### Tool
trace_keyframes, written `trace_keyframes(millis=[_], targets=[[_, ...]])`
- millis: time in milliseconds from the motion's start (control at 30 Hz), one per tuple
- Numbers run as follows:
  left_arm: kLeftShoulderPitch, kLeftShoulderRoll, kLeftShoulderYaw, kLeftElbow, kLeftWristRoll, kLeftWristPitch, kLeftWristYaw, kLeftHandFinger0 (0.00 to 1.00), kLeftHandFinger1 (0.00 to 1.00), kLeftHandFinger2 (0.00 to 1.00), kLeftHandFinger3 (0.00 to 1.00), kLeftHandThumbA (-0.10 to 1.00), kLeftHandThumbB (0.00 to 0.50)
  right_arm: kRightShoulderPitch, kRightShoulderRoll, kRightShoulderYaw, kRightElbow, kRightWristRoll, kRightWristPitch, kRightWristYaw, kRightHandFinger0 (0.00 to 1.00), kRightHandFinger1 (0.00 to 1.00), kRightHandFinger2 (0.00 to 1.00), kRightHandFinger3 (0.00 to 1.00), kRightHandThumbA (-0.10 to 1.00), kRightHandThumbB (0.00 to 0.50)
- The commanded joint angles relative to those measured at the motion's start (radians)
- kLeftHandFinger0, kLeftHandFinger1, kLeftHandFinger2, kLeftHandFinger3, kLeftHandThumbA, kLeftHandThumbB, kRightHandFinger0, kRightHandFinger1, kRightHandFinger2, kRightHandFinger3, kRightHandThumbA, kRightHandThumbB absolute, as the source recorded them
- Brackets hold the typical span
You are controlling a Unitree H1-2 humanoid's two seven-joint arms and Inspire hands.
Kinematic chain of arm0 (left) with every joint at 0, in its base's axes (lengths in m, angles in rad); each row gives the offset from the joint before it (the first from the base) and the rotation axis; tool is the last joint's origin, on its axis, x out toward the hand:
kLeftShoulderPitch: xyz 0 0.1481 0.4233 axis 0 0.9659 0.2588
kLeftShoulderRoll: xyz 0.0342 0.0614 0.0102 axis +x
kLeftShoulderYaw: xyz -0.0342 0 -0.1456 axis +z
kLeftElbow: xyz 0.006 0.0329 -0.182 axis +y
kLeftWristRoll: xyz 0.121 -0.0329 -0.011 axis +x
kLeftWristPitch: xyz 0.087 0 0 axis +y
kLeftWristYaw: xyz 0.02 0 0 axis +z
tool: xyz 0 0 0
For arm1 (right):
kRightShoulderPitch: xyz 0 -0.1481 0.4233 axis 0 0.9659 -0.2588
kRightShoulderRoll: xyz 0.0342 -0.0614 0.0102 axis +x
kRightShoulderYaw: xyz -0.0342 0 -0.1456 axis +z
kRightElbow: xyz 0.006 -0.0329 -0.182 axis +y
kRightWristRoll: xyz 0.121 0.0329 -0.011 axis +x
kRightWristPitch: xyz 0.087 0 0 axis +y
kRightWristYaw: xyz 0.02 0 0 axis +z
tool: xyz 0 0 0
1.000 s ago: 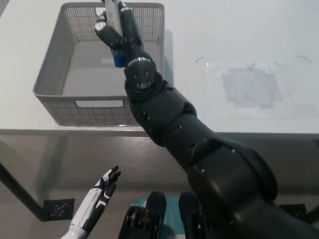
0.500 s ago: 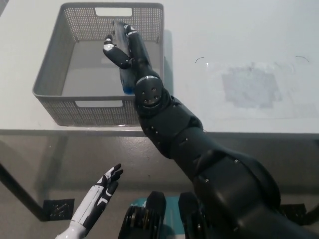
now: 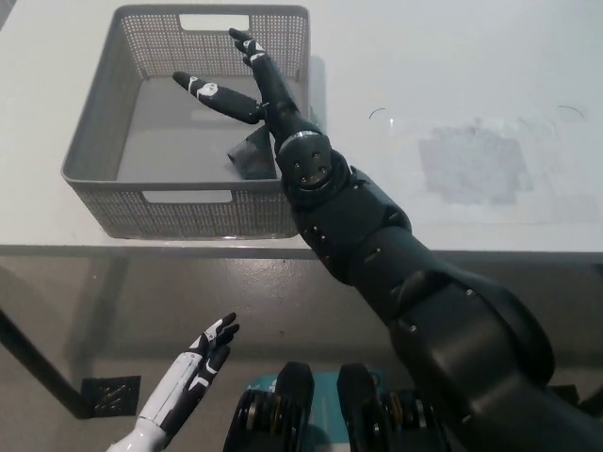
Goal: Use the right hand to pick up a shampoo and place it into a container on the left side
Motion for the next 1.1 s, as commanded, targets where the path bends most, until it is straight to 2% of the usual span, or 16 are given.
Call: trace_keyframes(millis=[0,67,133,200,333,533,567,733,800,967,1067], targets=[[-0.023,0.015,-0.002,-0.033,0.0,-0.003,-0.013,1.0,1.0,1.0,1.0,1.0,0.308,-0.084,-0.019,0.008,-0.066,-0.02,-0.042,0.016,1.0,1.0,1.0,1.0,1.0,0.436],[-0.028,0.018,-0.003,-0.03,0.006,-0.006,-0.015,1.0,1.0,1.0,1.0,1.0,0.303,-0.104,-0.03,0.006,-0.094,-0.024,-0.038,0.002,1.0,1.0,1.0,1.0,1.0,0.482],[-0.031,0.02,-0.004,-0.026,0.007,-0.012,-0.017,1.0,1.0,1.0,1.0,1.0,0.305,-0.11,-0.047,0.0,-0.14,-0.021,-0.077,0.001,1.0,1.0,1.0,1.0,1.0,0.43],[-0.032,0.019,-0.001,-0.024,-0.003,-0.005,-0.021,1.0,1.0,1.0,1.0,1.0,0.314,-0.109,-0.067,-0.012,-0.212,-0.011,-0.06,0.021,1.0,1.0,1.0,1.0,1.0,0.412],[-0.032,0.021,0.0,-0.011,-0.004,-0.02,-0.02,1.0,1.0,1.0,1.0,1.0,0.307,-0.082,-0.107,-0.036,-0.382,0.009,-0.042,0.049,1.0,1.0,1.0,1.0,1.0,0.404],[-0.032,0.017,0.001,-0.003,-0.005,-0.018,-0.018,1.0,1.0,1.0,1.0,1.0,0.307,0.011,-0.171,-0.053,-0.71,0.008,0.097,0.081,1.0,1.0,1.0,1.0,1.0,0.419],[-0.031,0.016,0.001,-0.002,-0.009,-0.014,-0.02,1.0,1.0,1.0,1.0,1.0,0.314,0.04,-0.185,-0.07,-0.79,0.032,0.117,0.097,1.0,1.0,1.0,1.0,1.0,0.403],[-0.028,0.018,0.001,0.002,0.002,-0.015,-0.014,1.0,1.0,1.0,1.0,1.0,0.33,0.15,-0.242,-0.088,-1.044,0.027,0.171,0.115,1.0,1.0,1.0,1.0,1.0,0.389],[-0.023,0.02,0.003,-0.003,0.004,-0.008,-0.013,1.0,1.0,1.0,1.0,1.0,0.336,0.208,-0.263,-0.095,-1.147,0.018,0.195,0.115,1.0,1.0,1.0,1.0,1.0,0.411],[-0.017,0.02,0.008,-0.001,0.001,-0.011,-0.009,1.0,1.0,1.0,1.0,1.0,0.332,0.379,-0.301,-0.118,-1.376,0.044,0.216,0.126,1.0,1.0,1.0,1.0,1.0,0.403],[-0.009,0.016,0.012,-0.001,-0.008,-0.014,-0.008,1.0,1.0,1.0,1.0,1.0,0.33,0.516,-0.326,-0.127,-1.514,0.063,0.219,0.14,1.0,1.0,1.0,1.0,1.0,0.441]])
